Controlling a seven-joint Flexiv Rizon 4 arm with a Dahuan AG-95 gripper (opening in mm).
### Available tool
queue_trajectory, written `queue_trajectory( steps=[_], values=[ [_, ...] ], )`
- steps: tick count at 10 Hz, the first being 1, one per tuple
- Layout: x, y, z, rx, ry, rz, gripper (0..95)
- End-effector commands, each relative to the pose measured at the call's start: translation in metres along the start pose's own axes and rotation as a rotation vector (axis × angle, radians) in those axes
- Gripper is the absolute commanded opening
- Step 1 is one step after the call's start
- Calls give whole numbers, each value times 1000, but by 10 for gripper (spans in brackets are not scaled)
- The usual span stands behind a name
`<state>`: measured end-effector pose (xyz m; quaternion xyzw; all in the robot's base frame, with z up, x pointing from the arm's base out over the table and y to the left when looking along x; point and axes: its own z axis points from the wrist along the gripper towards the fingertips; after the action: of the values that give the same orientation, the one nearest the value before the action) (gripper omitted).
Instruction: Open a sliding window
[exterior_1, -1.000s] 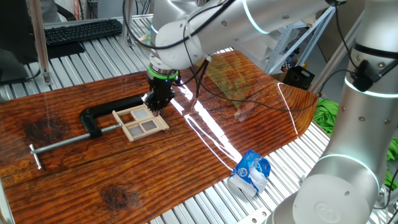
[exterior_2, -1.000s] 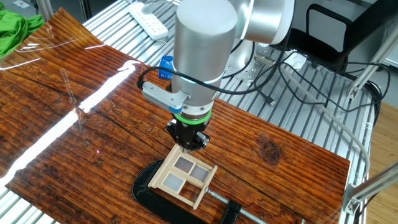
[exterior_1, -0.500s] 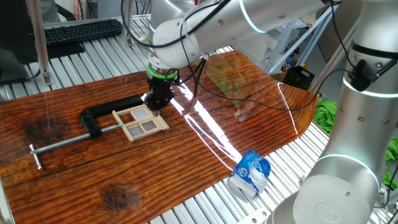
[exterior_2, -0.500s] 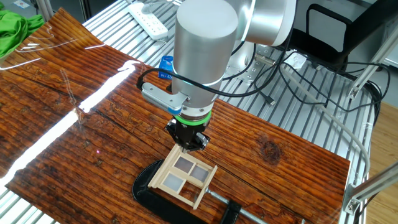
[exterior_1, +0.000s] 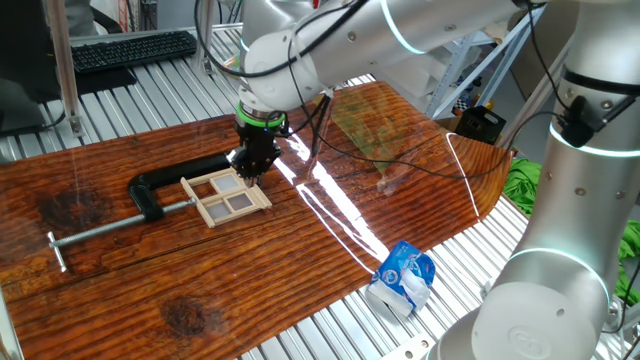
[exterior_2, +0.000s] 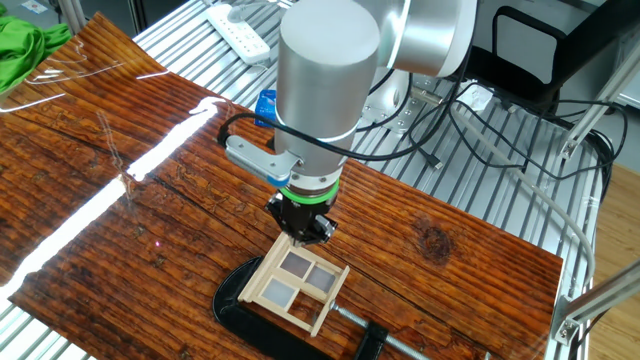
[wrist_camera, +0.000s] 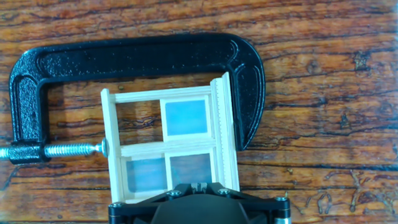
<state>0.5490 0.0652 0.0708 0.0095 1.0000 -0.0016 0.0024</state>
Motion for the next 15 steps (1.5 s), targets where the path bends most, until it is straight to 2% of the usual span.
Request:
queue_trajectory(
  steps=[1,5,11,13,15],
  values=[
    [0,0,-1,-1,19,-2,0],
    [0,0,-1,-8,64,-9,0],
    [0,0,-1,-4,59,-53,0],
    [0,0,-1,8,62,-48,0],
    [0,0,-1,6,66,-35,0]
  ],
)
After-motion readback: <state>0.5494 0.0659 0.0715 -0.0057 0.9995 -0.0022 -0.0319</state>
